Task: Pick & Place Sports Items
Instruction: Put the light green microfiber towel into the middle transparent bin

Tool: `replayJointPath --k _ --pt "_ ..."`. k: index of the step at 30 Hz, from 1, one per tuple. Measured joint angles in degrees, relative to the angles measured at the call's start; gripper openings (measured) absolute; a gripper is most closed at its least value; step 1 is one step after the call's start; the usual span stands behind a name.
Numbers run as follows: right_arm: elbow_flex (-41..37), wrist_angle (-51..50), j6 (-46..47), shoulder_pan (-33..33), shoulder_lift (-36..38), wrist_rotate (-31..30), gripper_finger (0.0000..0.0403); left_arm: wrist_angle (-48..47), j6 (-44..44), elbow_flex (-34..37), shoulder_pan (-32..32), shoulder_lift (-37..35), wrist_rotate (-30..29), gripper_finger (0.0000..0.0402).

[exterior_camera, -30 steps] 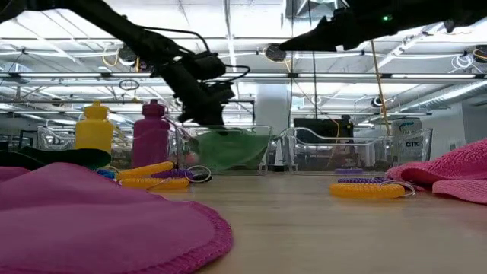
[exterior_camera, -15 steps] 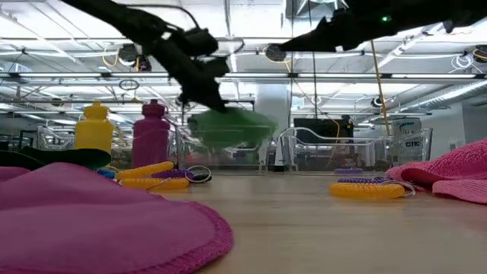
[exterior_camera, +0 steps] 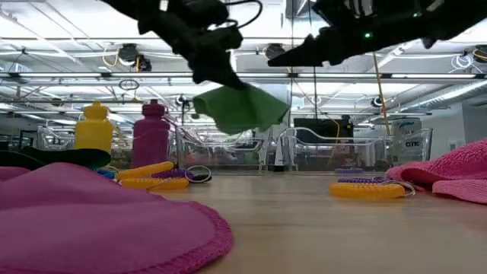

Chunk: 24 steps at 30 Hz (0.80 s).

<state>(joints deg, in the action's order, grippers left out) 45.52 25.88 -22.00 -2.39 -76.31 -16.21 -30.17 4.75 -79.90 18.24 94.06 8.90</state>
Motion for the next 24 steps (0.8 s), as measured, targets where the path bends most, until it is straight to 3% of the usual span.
replayJointPath --k 7,14,24 --pt "0.0 5.2 0.3 -1.1 -3.3 0.0 0.0234 1.5 -0.3 0.0 -1.5 0.0 -0.1 0.0000" --pt "0.0 5.8 1.6 -1.0 -3.3 0.0 0.0237 4.9 -0.7 0.0 -1.5 0.0 0.0 0.0000" --pt "0.0 0.2 -3.4 -1.4 -1.0 -3.3 0.0238 2.6 8.3 0.0 -2.0 0.0 3.0 0.0000"
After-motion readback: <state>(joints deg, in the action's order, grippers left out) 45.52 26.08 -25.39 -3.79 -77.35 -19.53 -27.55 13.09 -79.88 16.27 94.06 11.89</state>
